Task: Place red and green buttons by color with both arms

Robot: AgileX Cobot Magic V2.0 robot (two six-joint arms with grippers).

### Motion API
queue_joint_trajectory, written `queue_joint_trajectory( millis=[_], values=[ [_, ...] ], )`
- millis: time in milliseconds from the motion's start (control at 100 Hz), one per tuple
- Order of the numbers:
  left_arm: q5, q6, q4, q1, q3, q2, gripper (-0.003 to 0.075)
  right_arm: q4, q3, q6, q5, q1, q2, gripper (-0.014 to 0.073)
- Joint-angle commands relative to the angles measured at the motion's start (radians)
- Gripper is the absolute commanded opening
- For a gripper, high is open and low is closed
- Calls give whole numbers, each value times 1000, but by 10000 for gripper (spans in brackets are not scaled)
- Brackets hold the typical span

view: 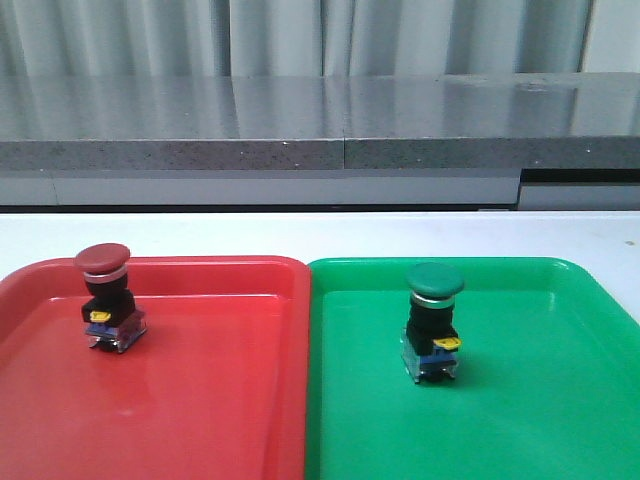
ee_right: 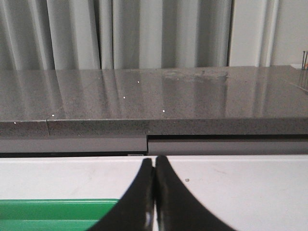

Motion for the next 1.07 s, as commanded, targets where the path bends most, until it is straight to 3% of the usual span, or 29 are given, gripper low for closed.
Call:
queue_joint_trajectory(
  millis=[0,1060],
  values=[
    [-85,1,-6,3,12,-33,-20,18,31,1,-147,1,-45,-64],
    [-85,1,-6,3,12,-33,-20,33,42,1,-106,-3,-95,-64]
  ],
)
